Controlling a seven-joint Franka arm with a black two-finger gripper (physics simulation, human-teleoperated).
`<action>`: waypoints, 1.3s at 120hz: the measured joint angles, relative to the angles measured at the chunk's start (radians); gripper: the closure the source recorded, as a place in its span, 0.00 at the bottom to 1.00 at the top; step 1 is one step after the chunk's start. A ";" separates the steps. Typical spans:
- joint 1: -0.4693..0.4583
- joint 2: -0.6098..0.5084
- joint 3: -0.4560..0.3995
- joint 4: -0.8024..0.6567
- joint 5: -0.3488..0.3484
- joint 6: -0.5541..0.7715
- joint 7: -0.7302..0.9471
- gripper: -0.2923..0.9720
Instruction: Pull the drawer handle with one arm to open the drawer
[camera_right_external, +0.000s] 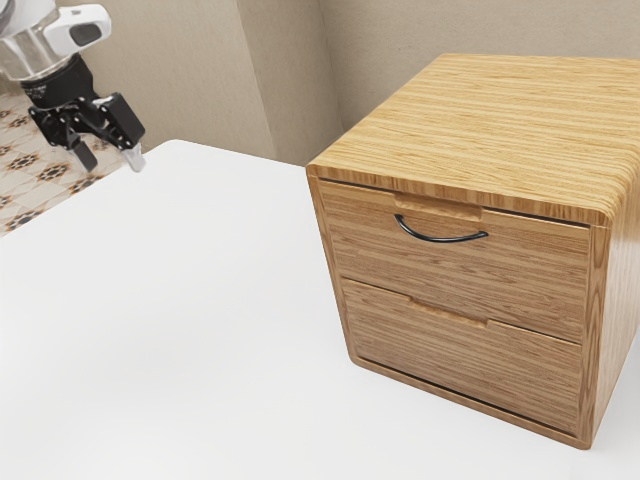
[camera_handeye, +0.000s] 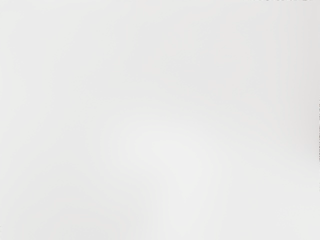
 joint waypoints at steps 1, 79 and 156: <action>-0.002 -0.001 -0.001 0.001 0.003 0.000 0.000 0.25; -0.115 -0.400 -0.319 -0.307 0.082 -0.002 0.338 0.25; -0.016 -0.348 -0.690 -0.559 0.132 0.500 0.753 0.25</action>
